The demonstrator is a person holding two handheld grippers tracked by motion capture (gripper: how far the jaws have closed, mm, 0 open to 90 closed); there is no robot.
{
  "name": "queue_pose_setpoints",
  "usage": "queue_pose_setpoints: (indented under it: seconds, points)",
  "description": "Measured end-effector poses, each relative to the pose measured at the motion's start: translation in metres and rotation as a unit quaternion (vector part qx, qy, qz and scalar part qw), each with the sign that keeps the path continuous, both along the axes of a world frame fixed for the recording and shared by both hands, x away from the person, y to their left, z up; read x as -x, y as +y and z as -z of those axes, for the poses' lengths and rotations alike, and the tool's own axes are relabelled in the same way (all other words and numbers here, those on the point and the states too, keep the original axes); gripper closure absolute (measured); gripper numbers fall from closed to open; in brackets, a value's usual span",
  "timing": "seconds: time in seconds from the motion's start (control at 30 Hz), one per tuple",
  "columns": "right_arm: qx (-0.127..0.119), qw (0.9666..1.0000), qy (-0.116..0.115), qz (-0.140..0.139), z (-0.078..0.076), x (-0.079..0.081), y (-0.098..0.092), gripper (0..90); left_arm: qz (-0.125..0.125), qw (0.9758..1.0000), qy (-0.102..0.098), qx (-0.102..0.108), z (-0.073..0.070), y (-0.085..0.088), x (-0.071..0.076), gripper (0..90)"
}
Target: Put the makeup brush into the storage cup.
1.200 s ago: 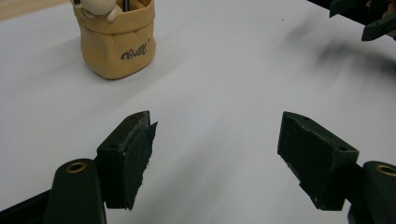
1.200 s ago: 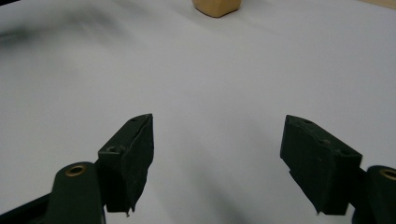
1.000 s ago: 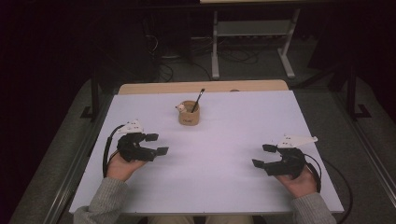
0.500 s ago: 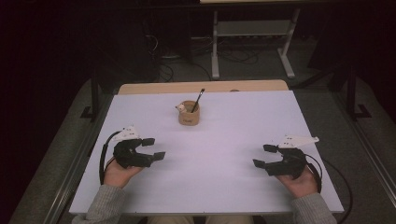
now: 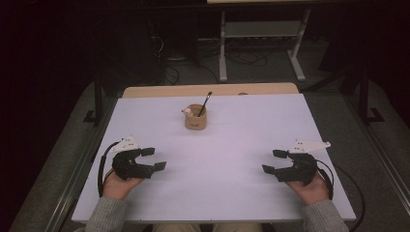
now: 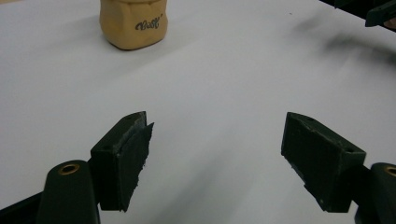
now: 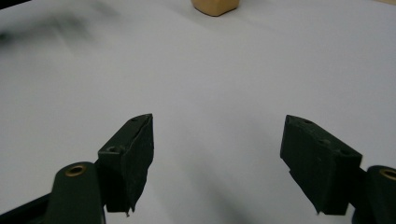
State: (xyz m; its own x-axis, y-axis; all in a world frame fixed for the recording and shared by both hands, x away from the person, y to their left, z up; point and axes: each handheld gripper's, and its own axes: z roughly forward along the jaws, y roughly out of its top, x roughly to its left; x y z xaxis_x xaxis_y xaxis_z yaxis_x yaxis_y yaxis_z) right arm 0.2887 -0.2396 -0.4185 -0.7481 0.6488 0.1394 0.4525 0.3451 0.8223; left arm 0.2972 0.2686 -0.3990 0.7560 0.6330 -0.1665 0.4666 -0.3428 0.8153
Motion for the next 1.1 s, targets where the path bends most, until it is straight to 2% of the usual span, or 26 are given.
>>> queue_pose_setpoints:
  seconds: [0.23, 0.37, 1.1]
  points:
    - [0.000, 1.0000, 0.000, 0.002, 0.000, 0.001, -0.001, 24.6, -0.013, 0.9999, -0.002, 0.006, 0.005, 0.005, 0.007, 20.9]
    - [-0.001, 1.0000, -0.001, 0.002, 0.000, 0.001, -0.001, 24.6, -0.017, 0.9998, -0.009, 0.002, 0.007, 0.007, 0.010, 20.4]
    - [-0.002, 1.0000, 0.000, -0.003, 0.002, 0.002, -0.004, 24.6, -0.020, 0.9997, -0.014, -0.002, 0.017, 0.003, 0.021, 20.0]
